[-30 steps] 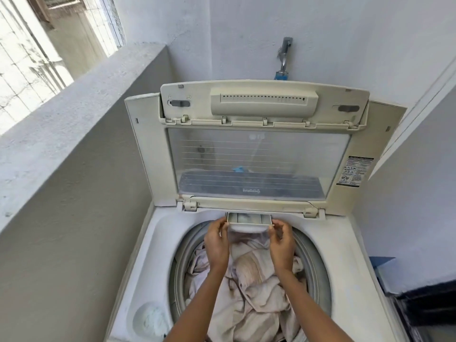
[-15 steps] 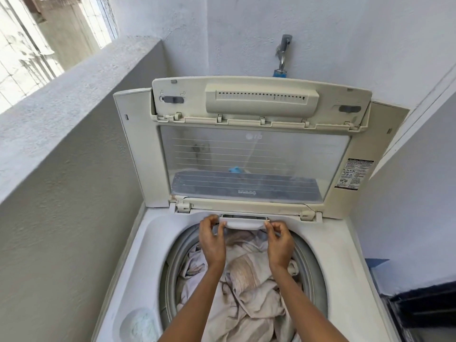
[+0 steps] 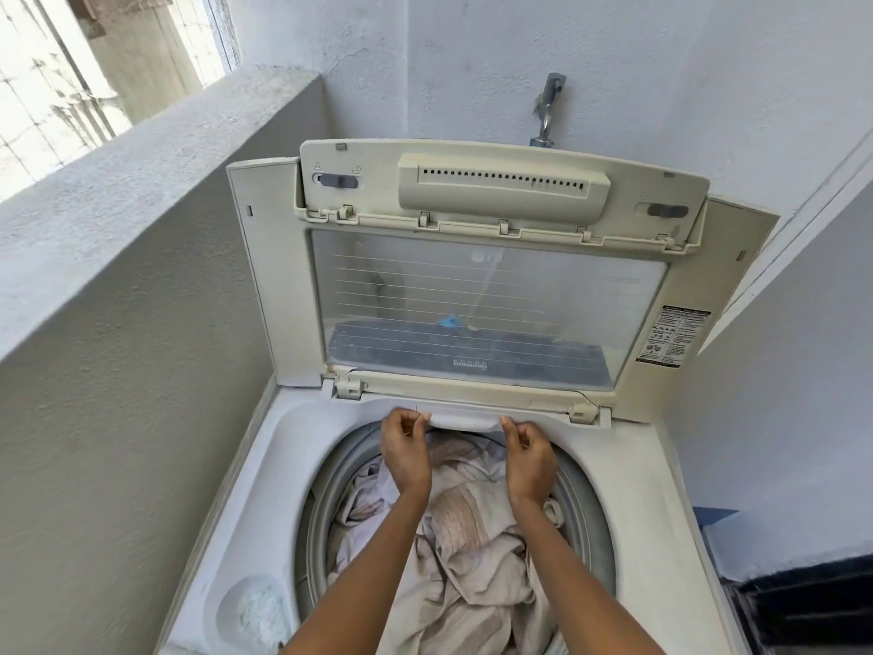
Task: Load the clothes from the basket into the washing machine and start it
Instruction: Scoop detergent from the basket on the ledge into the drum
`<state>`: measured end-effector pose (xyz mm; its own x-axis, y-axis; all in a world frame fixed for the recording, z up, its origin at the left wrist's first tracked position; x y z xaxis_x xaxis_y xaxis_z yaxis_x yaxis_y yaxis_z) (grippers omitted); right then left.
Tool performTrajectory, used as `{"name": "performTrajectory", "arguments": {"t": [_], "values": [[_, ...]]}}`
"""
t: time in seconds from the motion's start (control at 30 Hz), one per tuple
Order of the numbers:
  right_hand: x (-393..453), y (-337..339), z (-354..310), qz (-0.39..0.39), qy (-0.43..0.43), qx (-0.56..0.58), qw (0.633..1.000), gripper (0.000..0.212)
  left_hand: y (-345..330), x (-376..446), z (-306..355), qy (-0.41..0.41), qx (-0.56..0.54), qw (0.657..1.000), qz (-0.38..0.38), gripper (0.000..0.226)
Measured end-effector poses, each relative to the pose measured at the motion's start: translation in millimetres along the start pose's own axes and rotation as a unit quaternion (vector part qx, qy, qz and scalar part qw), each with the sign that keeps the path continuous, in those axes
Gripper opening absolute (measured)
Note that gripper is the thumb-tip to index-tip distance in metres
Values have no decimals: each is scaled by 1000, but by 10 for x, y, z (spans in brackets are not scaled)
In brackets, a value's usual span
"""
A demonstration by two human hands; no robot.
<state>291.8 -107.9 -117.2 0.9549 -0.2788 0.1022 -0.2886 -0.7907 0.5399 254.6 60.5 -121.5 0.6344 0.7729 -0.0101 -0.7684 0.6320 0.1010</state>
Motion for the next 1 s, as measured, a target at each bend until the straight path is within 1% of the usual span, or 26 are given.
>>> {"name": "performTrajectory", "arguments": {"t": [0.07, 0.13, 0.2, 0.3, 0.37, 0.43, 0.5, 0.57, 0.63, 0.67, 0.7, 0.73, 0.77, 0.8, 0.87, 0.9, 0.93, 1.0], "values": [[-20, 45, -46, 1, -13, 3, 1000, 29, 10, -4, 58, -7, 29, 999, -14, 14], [-59, 101, -134, 6, -21, 11, 1000, 35, 37, -16, 188, -27, 36, 999, -20, 11], [-100, 167, -294, 13, -5, 29, 999, 39, 58, -42, 389, -63, 40, 997, -26, 9], [-51, 300, -685, 22, 53, 49, 997, 44, 41, -83, 814, -130, 55, 988, -64, 7], [86, 442, -1071, 36, 104, 45, 993, 53, 17, -64, 1232, -186, 56, 977, -87, 9], [260, 599, -1502, 53, 162, 52, 984, 54, -41, 0, 1690, -252, 54, 961, -104, 12], [401, 817, -1982, 86, 233, 65, 966, 50, -95, 60, 2180, -328, 46, 937, -113, 17], [523, 1042, -2445, 138, 320, 55, 936, 39, -132, 107, 2645, -409, 47, 906, -101, 16], [669, 1202, -2835, 185, 403, 2, 896, 25, -186, 205, 3035, -478, 87, 872, -59, 19], [762, 1253, -2997, 204, 423, -33, 882, 19, -224, 287, 3181, -492, 115, 862, -35, 23], [865, 1280, -3135, 214, 427, -71, 876, 14, -270, 382, 3305, -498, 145, 855, -14, 27], [954, 1277, -3232, 204, 418, -110, 878, 13, -323, 477, 3383, -500, 183, 846, -1, 31], [1043, 1243, -3317, 167, 402, -154, 887, 16, -389, 582, 3446, -495, 232, 837, -3, 32], [1124, 1178, -3361, 113, 379, -203, 896, 24, -451, 660, 3484, -474, 296, 829, -25, 32], [1229, 1076, -3375, 16, 327, -292, 899, 42, -559, 750, 3509, -393, 421, 813, -86, 37], [1234, 1064, -3360, -10, 315, -321, 893, 48, -572, 766, 3517, -362, 456, 807, -106, 40], [1227, 1078, -3351, -26, 313, -338, 887, 51, -561, 761, 3537, -350, 470, 803, -112, 43], [1182, 1153, -3365, -45, 318, -353, 879, 51, -518, 703, 3573, -353, 469, 802, -114, 47]]}}
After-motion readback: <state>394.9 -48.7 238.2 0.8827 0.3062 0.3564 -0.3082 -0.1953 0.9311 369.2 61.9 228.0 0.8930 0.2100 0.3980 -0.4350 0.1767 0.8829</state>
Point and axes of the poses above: each hand's wrist, its own x-axis towards the middle knuckle, its own y-axis out of the back of the hand, z = x × y, the point moved 3 cm from there along x, towards the middle knuckle, and after that the axes turned 5 degrees about -x, right-handed, at the moved point
